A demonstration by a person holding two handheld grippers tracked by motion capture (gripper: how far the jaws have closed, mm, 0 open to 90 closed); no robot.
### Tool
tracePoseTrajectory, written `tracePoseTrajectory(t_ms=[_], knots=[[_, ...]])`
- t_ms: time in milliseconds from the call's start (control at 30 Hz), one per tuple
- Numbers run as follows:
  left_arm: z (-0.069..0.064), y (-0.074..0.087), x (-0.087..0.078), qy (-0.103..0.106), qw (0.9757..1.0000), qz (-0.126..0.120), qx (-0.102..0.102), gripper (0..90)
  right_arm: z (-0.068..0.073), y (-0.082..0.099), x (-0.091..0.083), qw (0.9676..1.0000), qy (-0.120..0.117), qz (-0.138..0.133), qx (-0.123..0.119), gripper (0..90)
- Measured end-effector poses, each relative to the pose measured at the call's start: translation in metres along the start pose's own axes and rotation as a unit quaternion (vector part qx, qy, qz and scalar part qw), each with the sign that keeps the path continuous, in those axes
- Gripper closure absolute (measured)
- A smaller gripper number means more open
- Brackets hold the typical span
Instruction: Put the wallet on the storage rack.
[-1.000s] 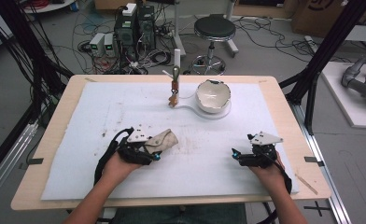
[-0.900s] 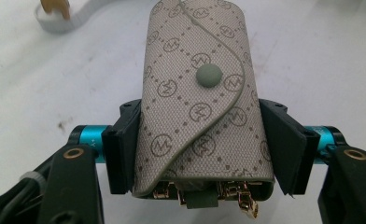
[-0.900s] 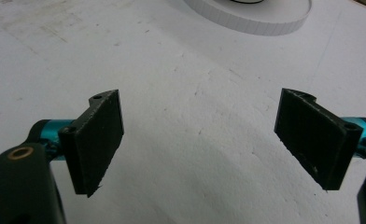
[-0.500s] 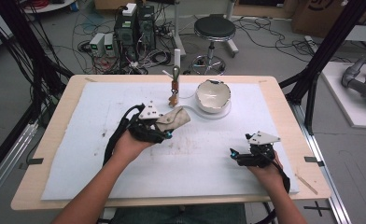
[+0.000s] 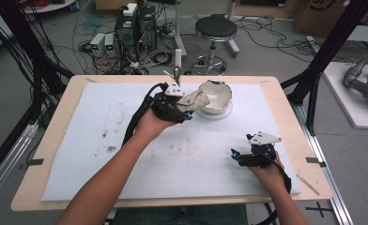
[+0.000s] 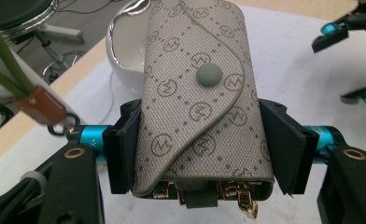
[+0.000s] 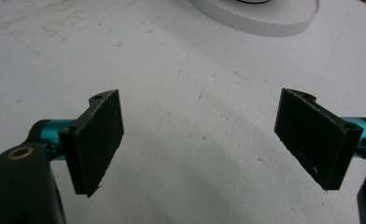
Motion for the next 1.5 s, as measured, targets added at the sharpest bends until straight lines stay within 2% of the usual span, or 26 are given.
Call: tracePoseTrajectory(t_ms=[200,267,467,633,767,900,1267,1500], knots=[[0.009,-0.018,0.021,-0.008,0.9999,0.011,-0.002,35.6,0.000,0.000,0.001,1.0000,-0.001,0.001,-0.001,15.8],[0.013,-0.021,0.030,0.000,0.9999,0.007,-0.015,35.6,0.000,0.000,0.001,1.0000,-0.001,0.002,0.000,15.8],[0.016,-0.025,0.057,0.000,0.9993,0.036,-0.008,35.5,0.001,0.000,0.001,1.0000,-0.002,0.002,0.002,15.8],[0.018,-0.025,0.074,-0.002,0.9983,0.056,-0.012,35.5,0.000,0.001,0.002,1.0000,-0.002,0.004,0.002,15.8],[0.017,-0.028,0.084,-0.003,0.9978,0.066,-0.012,35.5,-0.001,0.002,0.002,1.0000,-0.003,0.005,0.002,15.8],[0.014,-0.026,0.095,-0.002,0.9963,0.086,-0.005,35.4,-0.001,0.002,0.002,1.0000,-0.002,0.006,0.002,15.8],[0.018,-0.030,0.116,-0.010,0.9944,0.106,-0.003,35.3,-0.002,0.002,0.003,1.0000,-0.003,0.005,0.003,15.8],[0.019,-0.031,0.130,-0.006,0.9929,0.119,0.000,35.1,-0.002,0.003,0.004,1.0000,-0.003,0.007,0.002,15.8]])
Point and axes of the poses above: each handheld gripper's, and its own axes: x roughly forward along the jaws, y roughly out of its underside, z roughly to its left, the point moved 7 cm from there along x, roughly forward along the jaws, and after that the axes turned 1 degree about -z, right-handed, at the moved point
